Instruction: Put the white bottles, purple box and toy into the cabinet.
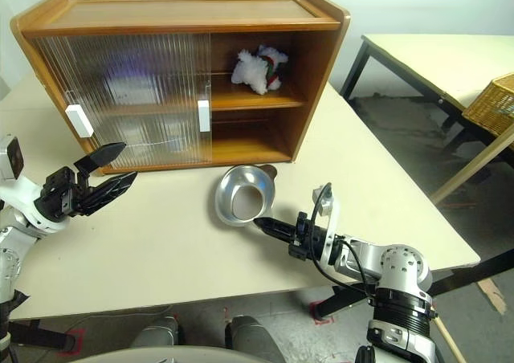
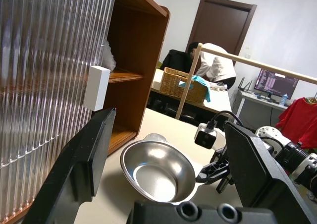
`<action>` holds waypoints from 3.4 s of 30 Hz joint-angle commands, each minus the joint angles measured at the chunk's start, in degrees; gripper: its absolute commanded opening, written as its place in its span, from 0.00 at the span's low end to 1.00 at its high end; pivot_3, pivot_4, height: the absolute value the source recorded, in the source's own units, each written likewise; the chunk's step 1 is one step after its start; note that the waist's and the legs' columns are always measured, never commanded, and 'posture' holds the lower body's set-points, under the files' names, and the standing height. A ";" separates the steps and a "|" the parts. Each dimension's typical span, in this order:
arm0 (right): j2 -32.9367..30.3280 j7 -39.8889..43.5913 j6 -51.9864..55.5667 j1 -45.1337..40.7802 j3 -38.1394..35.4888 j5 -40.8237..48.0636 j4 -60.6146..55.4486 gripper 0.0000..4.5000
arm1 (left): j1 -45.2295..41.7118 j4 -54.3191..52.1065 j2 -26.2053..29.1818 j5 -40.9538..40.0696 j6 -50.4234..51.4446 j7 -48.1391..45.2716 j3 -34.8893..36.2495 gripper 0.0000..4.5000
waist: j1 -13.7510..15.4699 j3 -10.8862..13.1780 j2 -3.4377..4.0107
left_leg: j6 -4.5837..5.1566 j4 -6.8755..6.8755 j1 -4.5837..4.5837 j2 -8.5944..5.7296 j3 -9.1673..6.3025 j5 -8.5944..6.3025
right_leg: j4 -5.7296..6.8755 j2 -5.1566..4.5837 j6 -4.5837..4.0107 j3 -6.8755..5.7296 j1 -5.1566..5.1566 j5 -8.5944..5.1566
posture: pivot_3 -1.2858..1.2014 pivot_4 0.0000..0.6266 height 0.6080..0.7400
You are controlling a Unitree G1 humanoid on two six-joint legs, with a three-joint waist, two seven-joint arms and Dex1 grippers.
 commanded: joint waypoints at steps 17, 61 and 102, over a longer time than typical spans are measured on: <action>9.82 -12.64 -9.62 -19.07 -9.62 4.98 17.29 0.01 | -0.22 -0.78 0.36 0.64 -0.40 -0.19 -0.09 1.00 | -0.05 -0.06 0.10 | 0.04 -0.03 0.07 0.04 -0.01 0.02 | 0.06 0.01 -0.13 -0.05 -0.08 0.36 | 0.52 0.06 1.00; 15.28 -7.03 -63.94 -45.00 -17.60 -15.47 66.72 0.01 | 0.03 -3.91 3.18 -1.39 2.13 2.44 2.05 1.00 | 0.74 -0.06 0.16 | 0.03 0.01 0.05 0.25 -0.01 0.02 | 0.63 0.00 -1.04 -0.25 -0.38 0.67 | 0.54 0.06 1.00; 8.03 10.07 -61.13 -14.45 33.31 -45.47 -4.54 0.60 | -3.62 0.63 0.37 0.88 0.03 -0.06 -0.93 1.00 | -1.03 -0.09 0.15 | 0.14 0.15 0.41 0.29 0.05 0.16 | 0.77 0.18 -0.21 -0.23 -0.09 0.40 | 0.51 0.03 1.00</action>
